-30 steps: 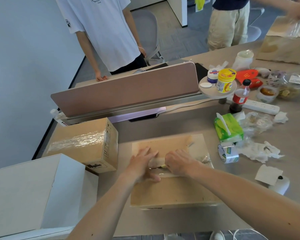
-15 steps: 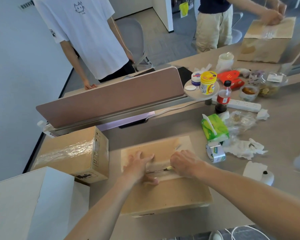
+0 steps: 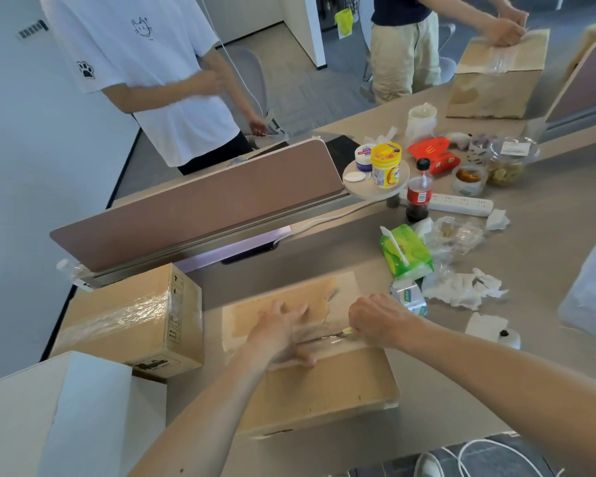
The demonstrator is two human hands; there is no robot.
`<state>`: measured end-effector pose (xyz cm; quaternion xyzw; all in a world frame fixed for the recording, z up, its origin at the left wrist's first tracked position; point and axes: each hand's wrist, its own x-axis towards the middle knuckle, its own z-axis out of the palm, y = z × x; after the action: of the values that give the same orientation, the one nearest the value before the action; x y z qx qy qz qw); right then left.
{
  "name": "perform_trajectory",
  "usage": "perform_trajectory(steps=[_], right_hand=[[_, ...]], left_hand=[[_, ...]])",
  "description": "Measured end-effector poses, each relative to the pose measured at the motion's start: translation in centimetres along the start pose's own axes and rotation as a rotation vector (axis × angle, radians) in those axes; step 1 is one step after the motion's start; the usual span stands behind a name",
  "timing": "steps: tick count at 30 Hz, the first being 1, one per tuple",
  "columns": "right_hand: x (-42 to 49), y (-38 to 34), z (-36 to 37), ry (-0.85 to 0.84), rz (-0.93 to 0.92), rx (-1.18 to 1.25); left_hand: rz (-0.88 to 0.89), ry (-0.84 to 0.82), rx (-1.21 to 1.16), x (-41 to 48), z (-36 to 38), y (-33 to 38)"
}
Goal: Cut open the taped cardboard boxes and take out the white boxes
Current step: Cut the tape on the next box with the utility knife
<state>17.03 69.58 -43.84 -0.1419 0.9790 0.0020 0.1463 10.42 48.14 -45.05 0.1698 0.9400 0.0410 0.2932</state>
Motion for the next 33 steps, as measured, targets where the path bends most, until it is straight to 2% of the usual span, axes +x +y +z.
perform_trajectory(steps=[8, 13, 23, 30, 33], right_hand=[[-1.2, 1.9, 0.8, 0.038, 0.026, -0.015], [-2.4, 4.1, 1.0, 0.043, 0.062, -0.024], [-3.1, 5.6, 3.6, 0.137, 0.096, 0.084], [-4.2, 5.9, 3.8, 0.154, 0.182, 0.125], [-4.6, 5.9, 4.4, 0.163, 0.242, 0.281]], left_hand=[[-0.080, 0.047, 0.016, 0.6, 0.2, 2.0], [-0.065, 0.074, 0.084, 0.6, 0.3, 2.8], [-0.123, 0.093, 0.197, -0.2, -0.2, 5.8], [-0.032, 0.078, 0.177, 0.6, -1.0, 6.6], [0.033, 0.060, 0.184, 0.9, -0.9, 7.1]])
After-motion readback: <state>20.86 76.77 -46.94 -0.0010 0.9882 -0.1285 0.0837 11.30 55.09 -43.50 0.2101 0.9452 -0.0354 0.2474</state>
